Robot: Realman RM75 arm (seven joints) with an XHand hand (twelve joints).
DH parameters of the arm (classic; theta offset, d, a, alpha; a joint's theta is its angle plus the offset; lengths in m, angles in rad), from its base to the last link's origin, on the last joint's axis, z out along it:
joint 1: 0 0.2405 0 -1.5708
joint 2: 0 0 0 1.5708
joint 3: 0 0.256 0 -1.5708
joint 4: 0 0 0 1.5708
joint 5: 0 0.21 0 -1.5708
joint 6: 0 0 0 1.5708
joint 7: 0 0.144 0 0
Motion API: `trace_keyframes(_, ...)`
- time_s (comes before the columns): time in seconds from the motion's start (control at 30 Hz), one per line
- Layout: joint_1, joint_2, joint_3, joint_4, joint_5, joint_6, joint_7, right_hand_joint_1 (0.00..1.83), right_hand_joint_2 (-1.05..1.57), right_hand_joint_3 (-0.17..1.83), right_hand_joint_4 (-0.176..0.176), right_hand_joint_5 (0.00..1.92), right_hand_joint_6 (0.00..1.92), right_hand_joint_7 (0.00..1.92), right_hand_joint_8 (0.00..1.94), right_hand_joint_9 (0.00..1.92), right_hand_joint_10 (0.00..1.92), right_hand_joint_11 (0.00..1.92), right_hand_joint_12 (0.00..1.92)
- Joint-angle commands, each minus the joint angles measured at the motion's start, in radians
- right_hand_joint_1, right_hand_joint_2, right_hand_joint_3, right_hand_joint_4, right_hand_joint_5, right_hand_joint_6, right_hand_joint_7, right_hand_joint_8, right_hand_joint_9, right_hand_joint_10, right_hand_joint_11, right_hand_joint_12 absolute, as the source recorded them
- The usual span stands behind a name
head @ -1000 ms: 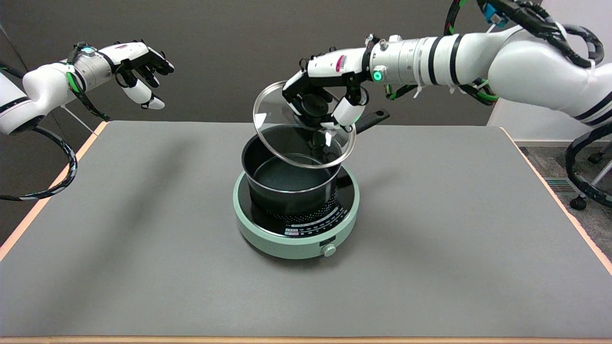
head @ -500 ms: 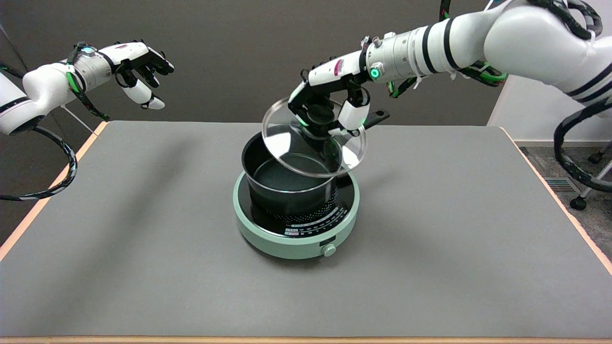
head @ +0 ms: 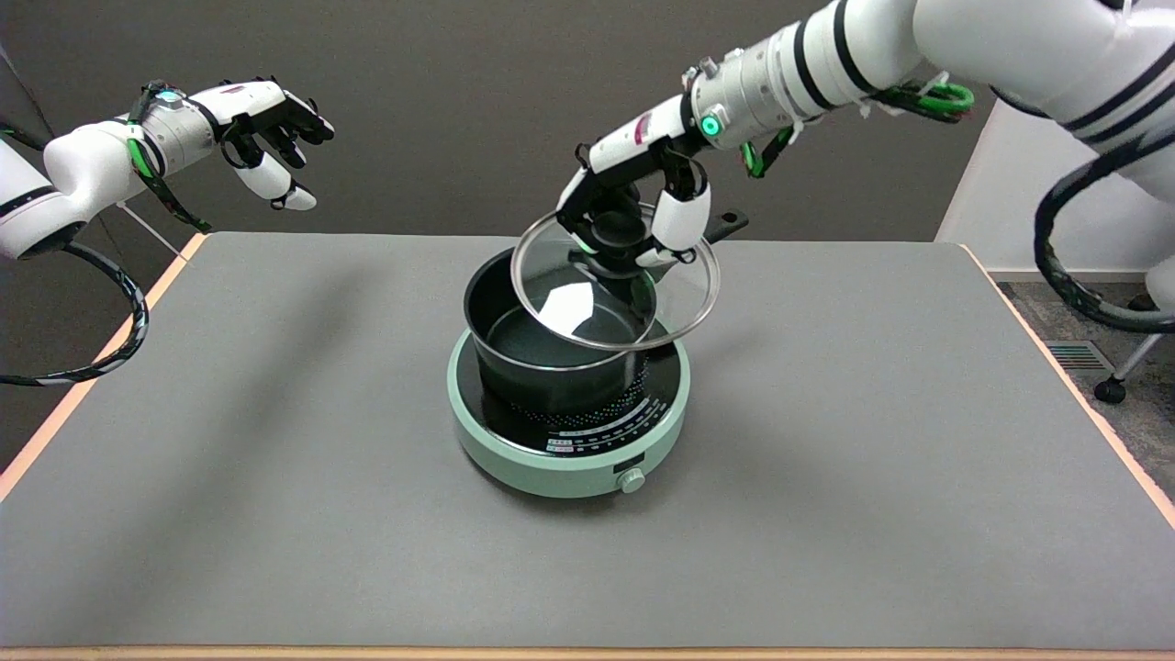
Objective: Place the pot lid onto the pot.
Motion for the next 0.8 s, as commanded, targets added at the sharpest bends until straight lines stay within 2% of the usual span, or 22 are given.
trace_keyframes(0.03,0.114,-0.141,0.002,-0.118,0.042,-0.075,-0.004,1.27,1.04,0.71,0.124,0.37,1.5,0.58,1.85,0.34,1.92,0.0,1.92)
trace_keyframes(0.33,0.111,-0.206,0.0,-0.204,0.055,-0.072,-0.03,1.27,1.04,0.7,0.117,0.37,1.5,0.58,1.85,0.34,1.92,0.0,1.92)
trace_keyframes(0.8,0.067,-0.248,0.002,-0.306,0.064,-0.067,-0.049,1.27,1.03,0.71,0.116,0.37,1.5,0.59,1.85,0.34,1.92,0.0,1.92)
